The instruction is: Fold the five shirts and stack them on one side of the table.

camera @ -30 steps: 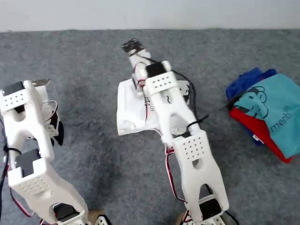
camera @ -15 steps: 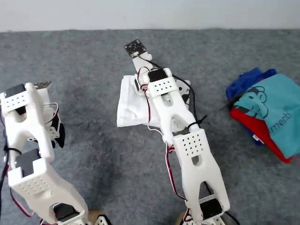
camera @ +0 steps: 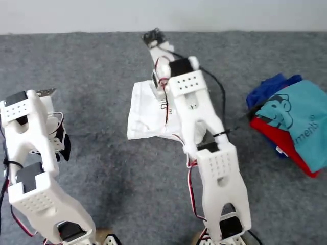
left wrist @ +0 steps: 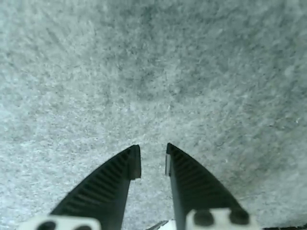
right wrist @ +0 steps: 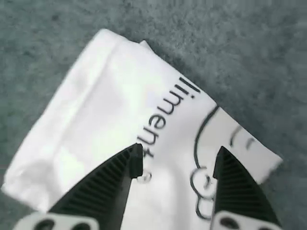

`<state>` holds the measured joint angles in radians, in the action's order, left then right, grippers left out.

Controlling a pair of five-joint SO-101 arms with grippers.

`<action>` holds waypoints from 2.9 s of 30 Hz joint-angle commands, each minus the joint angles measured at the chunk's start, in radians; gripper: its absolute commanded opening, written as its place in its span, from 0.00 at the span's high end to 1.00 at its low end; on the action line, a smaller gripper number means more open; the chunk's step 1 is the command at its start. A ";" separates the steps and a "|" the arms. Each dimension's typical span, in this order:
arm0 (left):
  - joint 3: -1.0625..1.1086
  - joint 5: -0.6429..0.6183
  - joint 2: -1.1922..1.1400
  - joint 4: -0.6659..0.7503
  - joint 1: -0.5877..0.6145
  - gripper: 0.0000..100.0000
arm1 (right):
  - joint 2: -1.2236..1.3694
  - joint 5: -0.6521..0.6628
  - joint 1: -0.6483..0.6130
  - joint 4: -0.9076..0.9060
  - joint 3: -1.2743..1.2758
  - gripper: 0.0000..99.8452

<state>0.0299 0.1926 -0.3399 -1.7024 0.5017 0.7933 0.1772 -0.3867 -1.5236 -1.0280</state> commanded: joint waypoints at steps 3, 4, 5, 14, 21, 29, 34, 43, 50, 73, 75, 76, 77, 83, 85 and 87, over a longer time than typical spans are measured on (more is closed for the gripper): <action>0.001 0.014 0.049 0.008 -0.011 0.90 | -0.154 0.006 0.056 -0.223 -0.031 0.75; 0.001 0.014 0.049 0.008 -0.011 0.90 | -0.147 0.003 0.071 -0.254 -0.020 0.75; 0.001 0.014 0.049 0.006 -0.011 0.90 | -0.133 -0.014 0.093 -0.268 0.000 0.75; 0.001 0.014 0.049 0.005 -0.011 0.90 | 0.048 -0.094 0.197 -0.260 0.072 0.70; 0.001 0.011 0.049 0.006 -0.011 0.90 | 0.211 -0.109 0.160 -0.183 0.072 0.70; 0.001 0.011 0.049 0.006 -0.011 0.90 | 0.277 -0.058 0.120 -0.154 0.072 0.77; 0.001 0.011 0.049 0.005 -0.011 0.90 | 0.277 0.014 0.064 -0.140 0.072 0.93; 0.001 0.009 0.049 0.005 -0.011 0.90 | 0.263 0.055 0.093 -0.174 -0.035 0.99; 0.001 0.009 0.049 0.002 -0.011 0.90 | 0.213 0.051 0.185 -0.268 -0.427 0.99; 0.001 0.009 0.049 0.002 -0.011 0.90 | -0.179 -0.025 0.659 -0.274 -0.368 0.99; 0.001 0.009 0.049 0.002 -0.011 0.90 | -0.225 -0.020 0.688 -0.274 -0.316 0.99; 0.001 0.009 0.049 0.002 -0.011 0.90 | -0.245 -0.020 0.704 -0.274 -0.285 0.99; 0.001 0.009 0.049 0.002 -0.011 0.90 | -0.265 -0.020 0.722 -0.272 -0.255 0.99; 0.001 0.009 0.049 0.002 -0.011 0.90 | -0.349 -0.018 0.869 -0.269 -0.100 0.99; 0.001 0.009 0.049 0.002 -0.011 0.90 | -0.355 0.000 0.912 -0.266 -0.094 0.99; 0.001 0.009 0.049 0.002 -0.011 0.90 | -0.354 0.040 0.951 -0.266 -0.087 0.99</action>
<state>0.0299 0.1926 -0.3399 -1.7024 0.5017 0.5140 0.1757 0.5033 -1.7568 -1.1216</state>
